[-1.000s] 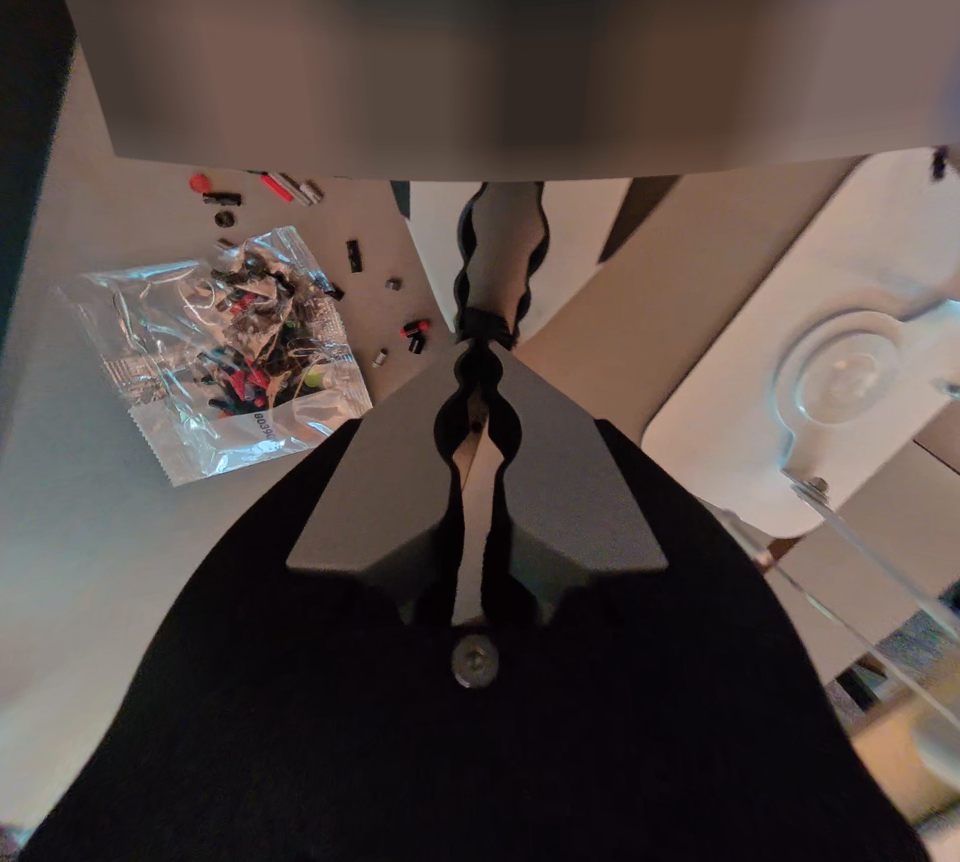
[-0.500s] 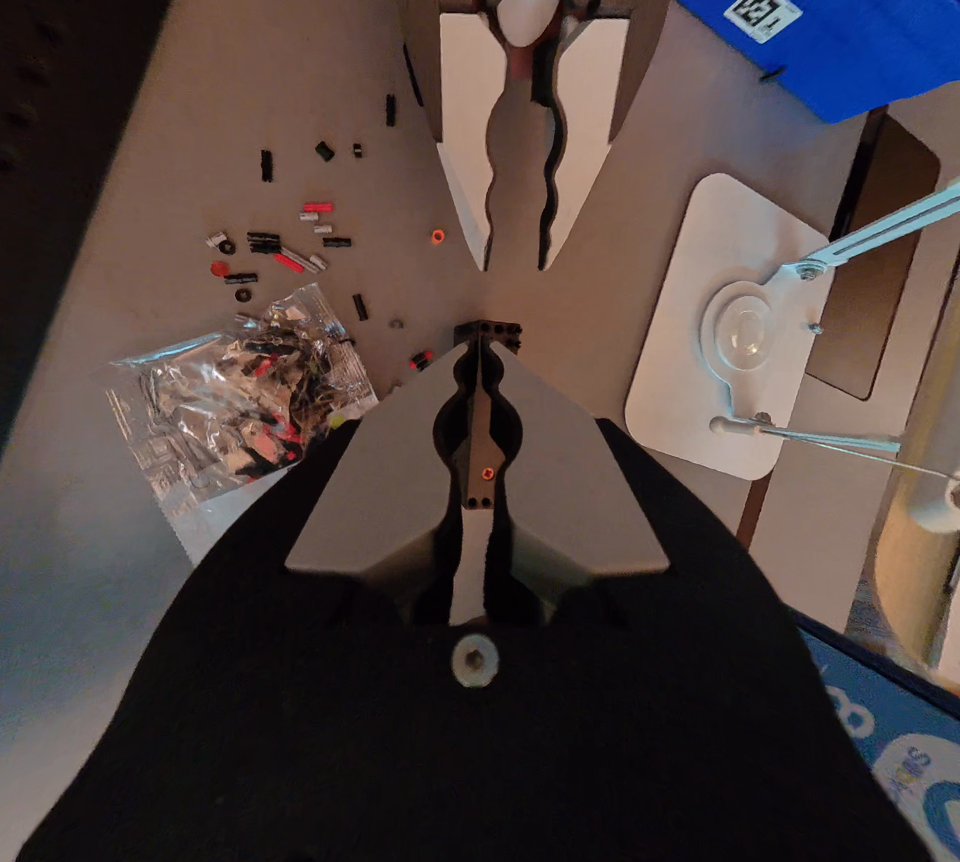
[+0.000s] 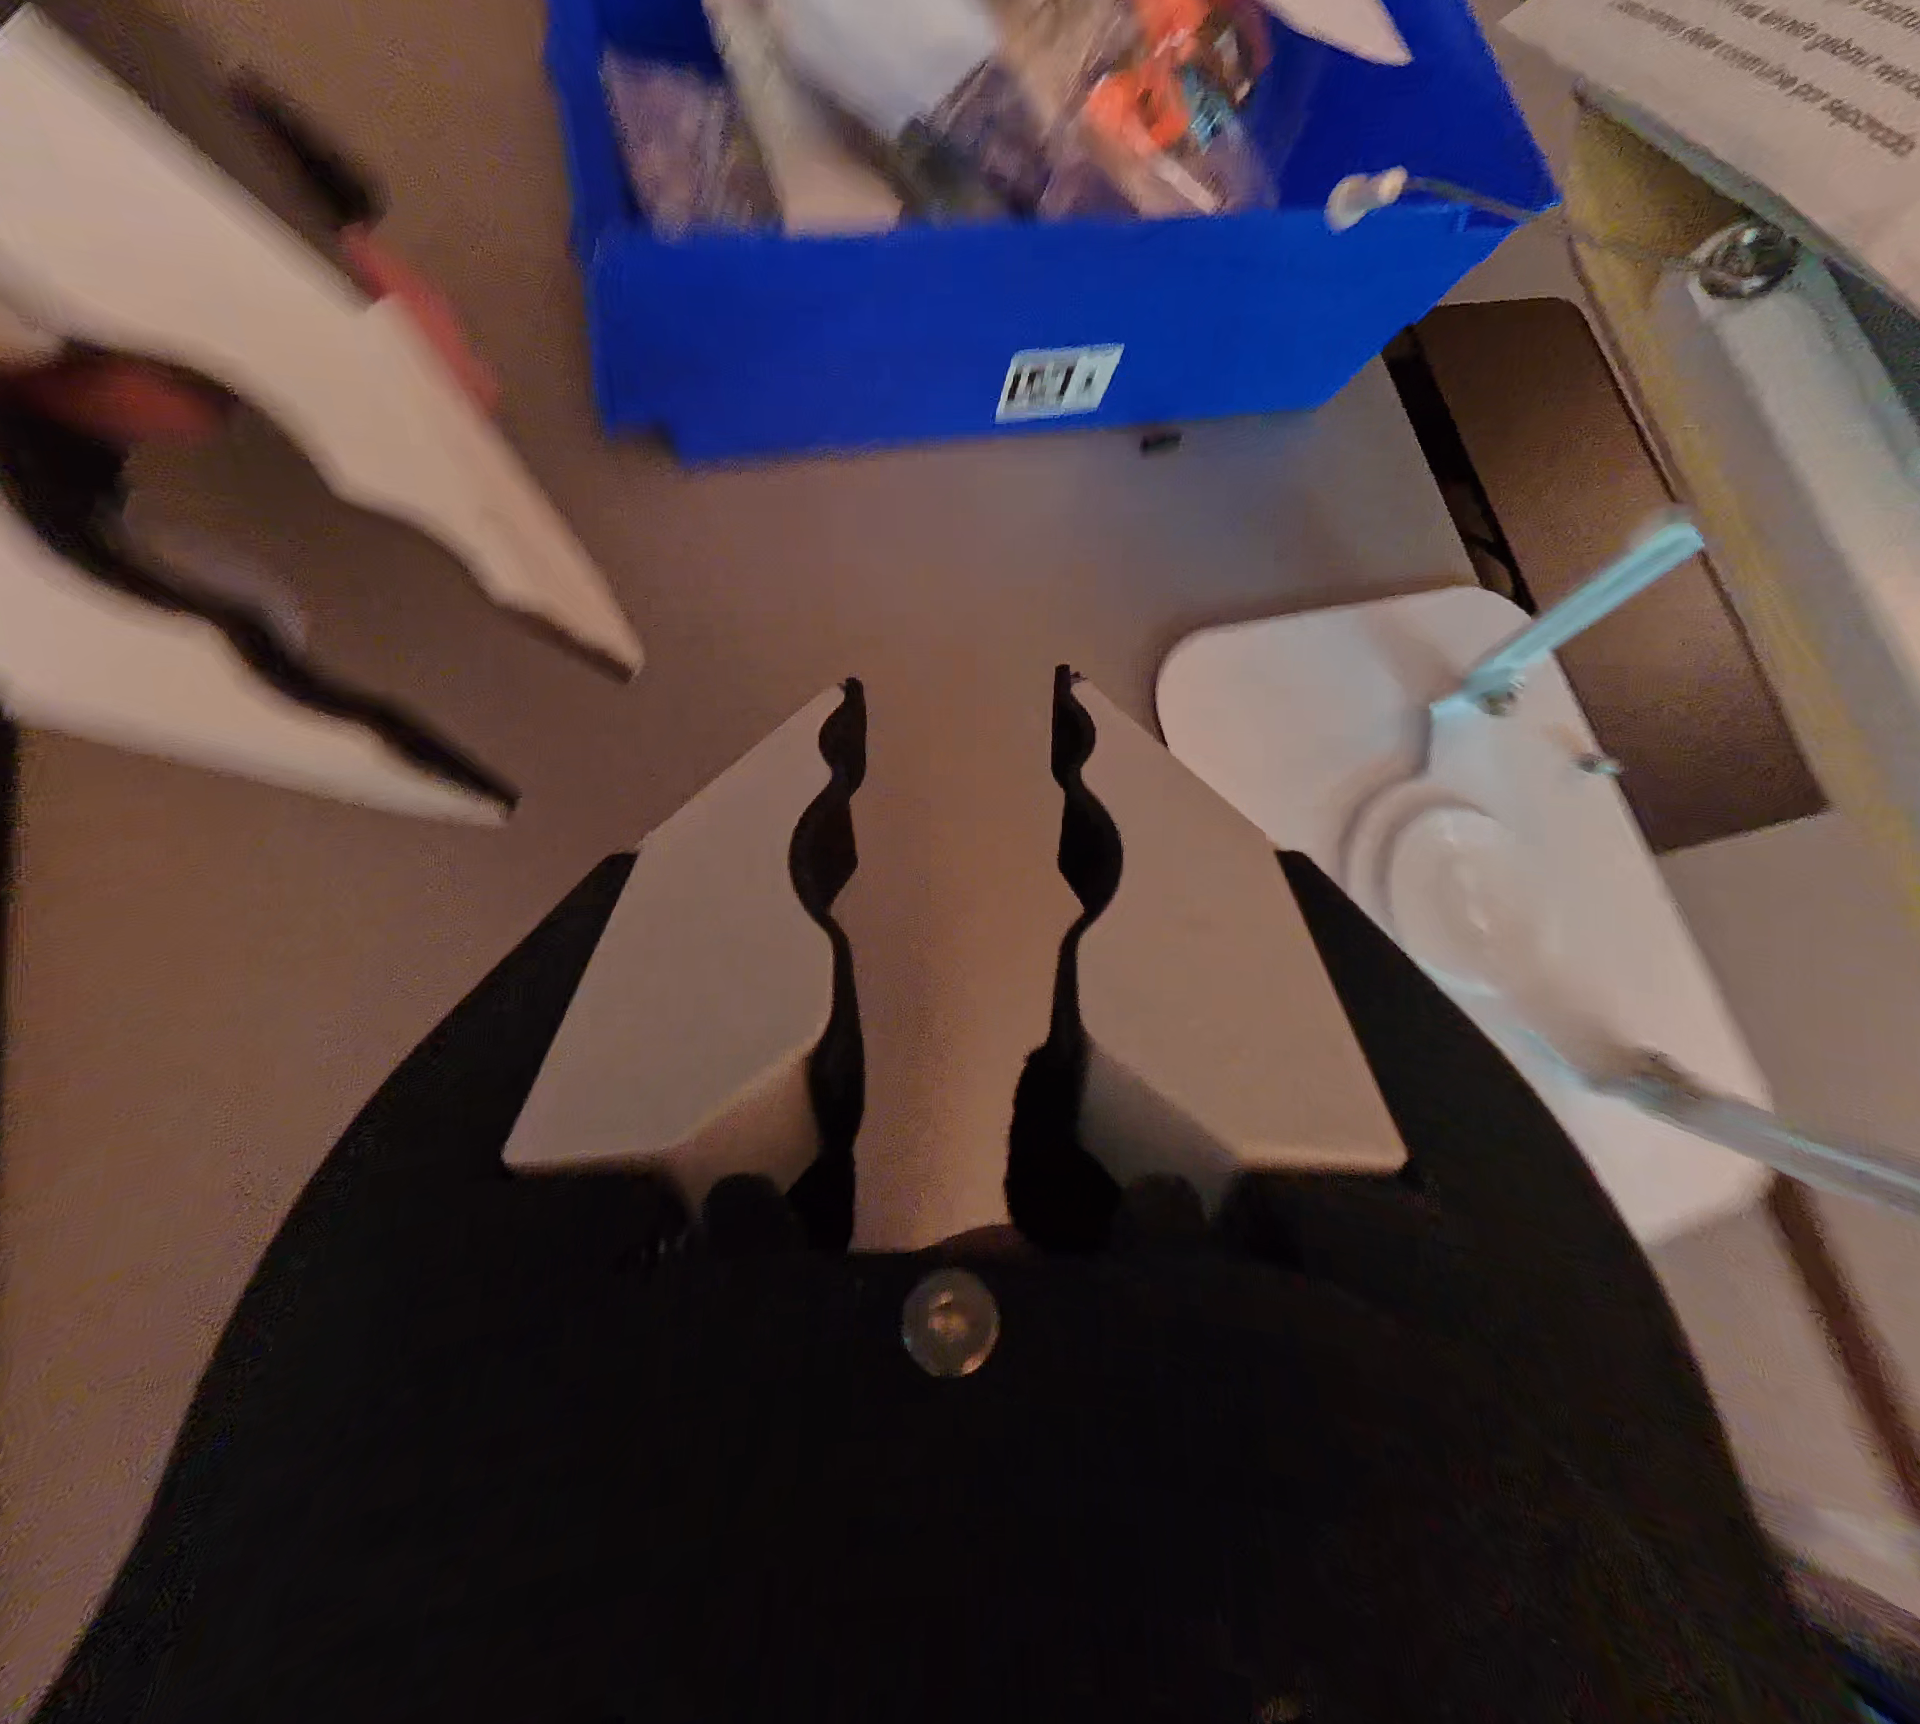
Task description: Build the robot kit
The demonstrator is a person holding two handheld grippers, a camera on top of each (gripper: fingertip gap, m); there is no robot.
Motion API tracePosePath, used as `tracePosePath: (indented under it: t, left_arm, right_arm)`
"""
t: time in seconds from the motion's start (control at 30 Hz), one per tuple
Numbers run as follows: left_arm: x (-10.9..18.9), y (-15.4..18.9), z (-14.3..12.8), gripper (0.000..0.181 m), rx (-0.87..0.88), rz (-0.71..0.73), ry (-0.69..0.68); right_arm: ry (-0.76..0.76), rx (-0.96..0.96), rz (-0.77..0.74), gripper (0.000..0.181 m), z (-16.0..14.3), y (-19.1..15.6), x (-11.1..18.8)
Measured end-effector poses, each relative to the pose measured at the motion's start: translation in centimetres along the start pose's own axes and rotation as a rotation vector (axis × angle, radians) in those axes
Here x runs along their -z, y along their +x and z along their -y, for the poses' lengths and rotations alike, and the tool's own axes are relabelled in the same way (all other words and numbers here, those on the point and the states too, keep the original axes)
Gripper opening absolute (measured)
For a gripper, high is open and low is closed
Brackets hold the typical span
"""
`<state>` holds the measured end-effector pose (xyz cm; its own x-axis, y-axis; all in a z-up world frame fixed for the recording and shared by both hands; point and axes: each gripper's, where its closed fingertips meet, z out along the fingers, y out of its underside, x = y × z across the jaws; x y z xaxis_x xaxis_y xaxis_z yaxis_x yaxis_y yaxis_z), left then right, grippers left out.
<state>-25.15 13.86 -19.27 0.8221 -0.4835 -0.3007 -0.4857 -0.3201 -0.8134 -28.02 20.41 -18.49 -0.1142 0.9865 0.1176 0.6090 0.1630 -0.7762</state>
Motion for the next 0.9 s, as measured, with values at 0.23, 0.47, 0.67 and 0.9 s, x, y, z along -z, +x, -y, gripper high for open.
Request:
tracePosePath:
  t: [0.23, 0.47, 0.67, 0.9]
  left_arm:
    - [5.3, -5.3, -1.3, 0.027, 0.173, 0.213, 0.205]
    - [4.8, -5.6, -2.4, 0.026, 0.191, 0.244, 0.242]
    - [4.9, -5.6, -2.1, 0.026, 0.204, 0.236, 0.289]
    - [4.8, -5.4, -2.0, 0.026, 0.198, 0.228, 0.293]
  right_arm:
    - [0.059, -0.159, -0.145, 0.038, 1.9, 2.8, -10.7]
    - [0.015, -0.194, -0.140, 0.038, -0.1, 6.9, -15.7]
    - [-0.013, -0.221, -0.114, 0.035, -0.3, 8.3, -17.9]
    - [-0.069, -0.170, -0.146, 0.027, -0.4, 8.4, -19.5]
